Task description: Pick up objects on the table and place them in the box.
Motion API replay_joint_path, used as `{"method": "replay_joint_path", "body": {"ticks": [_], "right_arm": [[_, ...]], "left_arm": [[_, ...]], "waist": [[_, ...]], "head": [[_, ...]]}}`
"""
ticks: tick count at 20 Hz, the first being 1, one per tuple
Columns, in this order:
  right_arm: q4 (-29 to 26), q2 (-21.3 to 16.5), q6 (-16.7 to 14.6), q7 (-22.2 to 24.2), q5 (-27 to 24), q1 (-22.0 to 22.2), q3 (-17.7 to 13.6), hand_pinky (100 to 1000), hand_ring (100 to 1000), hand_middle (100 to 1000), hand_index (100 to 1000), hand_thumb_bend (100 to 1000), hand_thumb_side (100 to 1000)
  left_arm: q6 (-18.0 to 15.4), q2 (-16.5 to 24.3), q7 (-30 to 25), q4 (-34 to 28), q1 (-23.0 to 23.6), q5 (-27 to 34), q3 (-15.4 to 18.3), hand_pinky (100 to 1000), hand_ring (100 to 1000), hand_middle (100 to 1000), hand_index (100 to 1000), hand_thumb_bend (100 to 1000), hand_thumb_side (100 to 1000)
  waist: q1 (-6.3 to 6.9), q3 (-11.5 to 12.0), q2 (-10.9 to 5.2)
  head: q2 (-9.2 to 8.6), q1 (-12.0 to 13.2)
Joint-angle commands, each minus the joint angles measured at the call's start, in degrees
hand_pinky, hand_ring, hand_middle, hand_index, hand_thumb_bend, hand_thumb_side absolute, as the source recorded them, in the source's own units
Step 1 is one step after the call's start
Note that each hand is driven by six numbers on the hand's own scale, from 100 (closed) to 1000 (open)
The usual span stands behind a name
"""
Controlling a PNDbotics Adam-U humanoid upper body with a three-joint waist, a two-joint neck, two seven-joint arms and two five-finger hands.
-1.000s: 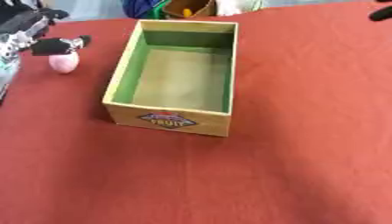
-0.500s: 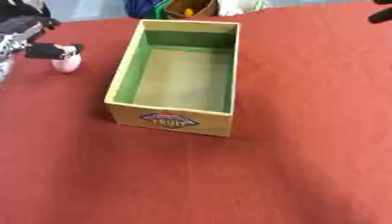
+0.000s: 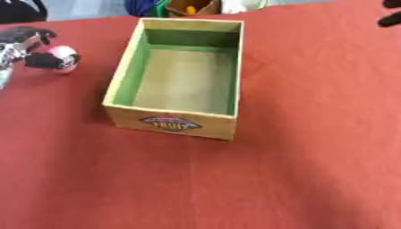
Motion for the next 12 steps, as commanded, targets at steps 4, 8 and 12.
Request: {"method": "replay_joint_path", "body": {"ticks": [4,8,12], "right_arm": [[-1.1,-0.9,0.1,-0.2,0.3,-0.7,-0.3,539,640,607,795,100,596],[-1.1,-0.8,0.2,-0.3,0.3,-0.8,-0.3,539,640,607,795,100,596],[-1.1,-0.7,0.3,-0.4,0.4,-0.6,-0.4,539,641,606,795,100,595]], "left_arm": [[1.0,1.4,1.4,0.9,-0.6,-1.0,0.9,702,835,761,935,396,756],[1.2,1.4,1.5,1.1,-0.6,-1.3,0.8,680,796,724,910,336,725],[1.0,1.2,2.1,0.8,-0.5,-0.1,0.9,649,751,667,842,224,701]], "waist": [[-0.26,-0.1,-0.63],[-0.33,0.0,-0.42],[-0.45,0.1,-0.41]], "head": [[-0.63,0.1],[-0.62,0.2],[-0.52,0.2]]}}
